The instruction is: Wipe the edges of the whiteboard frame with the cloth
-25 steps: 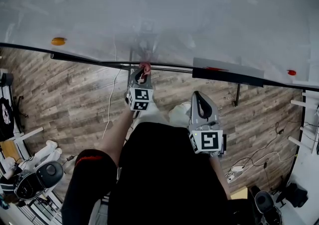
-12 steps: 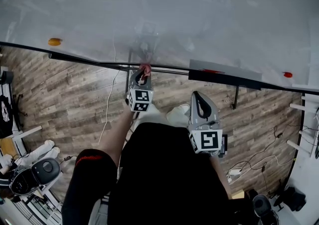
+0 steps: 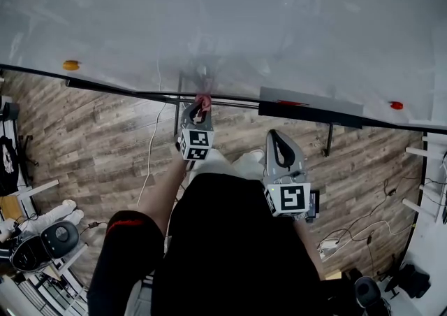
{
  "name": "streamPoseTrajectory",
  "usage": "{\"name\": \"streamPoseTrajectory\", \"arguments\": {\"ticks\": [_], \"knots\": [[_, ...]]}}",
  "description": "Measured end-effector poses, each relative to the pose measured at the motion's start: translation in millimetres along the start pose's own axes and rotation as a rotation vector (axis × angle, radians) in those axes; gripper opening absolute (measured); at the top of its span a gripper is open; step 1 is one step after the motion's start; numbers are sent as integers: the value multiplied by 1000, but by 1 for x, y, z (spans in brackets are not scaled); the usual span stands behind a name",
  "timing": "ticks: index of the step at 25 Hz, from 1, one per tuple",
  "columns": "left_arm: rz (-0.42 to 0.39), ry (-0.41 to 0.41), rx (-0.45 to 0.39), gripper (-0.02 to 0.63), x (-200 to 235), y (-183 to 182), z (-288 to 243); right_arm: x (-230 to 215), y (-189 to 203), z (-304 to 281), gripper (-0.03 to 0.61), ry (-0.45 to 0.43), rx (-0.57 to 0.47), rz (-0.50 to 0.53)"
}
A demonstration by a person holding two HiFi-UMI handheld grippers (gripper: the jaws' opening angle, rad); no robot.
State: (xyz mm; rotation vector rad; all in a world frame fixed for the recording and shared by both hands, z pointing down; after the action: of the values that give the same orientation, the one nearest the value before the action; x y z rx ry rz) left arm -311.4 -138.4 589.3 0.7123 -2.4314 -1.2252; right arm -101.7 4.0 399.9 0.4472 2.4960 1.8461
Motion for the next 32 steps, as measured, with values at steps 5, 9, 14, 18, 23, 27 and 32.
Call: {"name": "streamPoseTrajectory", "arguments": {"ticks": [5,9,14,18,23,27,32], "knots": [[-11,3,0,48,-9,0,-1,-6,3,7,2,10,-4,-3],[-6,-6,3,48,-16,-2,-4,-18,8,11,2,18,5,-15],[-10,-6,8,48,-27,-5,-7,-29,12,17,2,22,-4,-14],[-14,-11,8,48,-36,-5,-10,-38,14,22,2,24,-5,-13],[-17,-17,6,48,-43,-5,-10,-46,17,27,2,23,-12,-9],[-15,-20,9,48,-51,-7,-13,-55,20,30,2,15,-12,-8],[-14,-36,5,48,-59,-6,-12,-58,24,37,2,3,-19,-7]]}}
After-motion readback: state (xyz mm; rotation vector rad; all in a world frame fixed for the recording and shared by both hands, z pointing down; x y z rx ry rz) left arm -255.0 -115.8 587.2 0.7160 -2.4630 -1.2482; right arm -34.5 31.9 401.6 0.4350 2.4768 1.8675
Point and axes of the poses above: the fingertips, and each gripper's own axes: z backward along the fingers, x to its left, y out of its underside, the point moved 9 cm from there along z, backward along the fingers, and after that the axes turned 12 degrees about z, right-handed, at the moved point
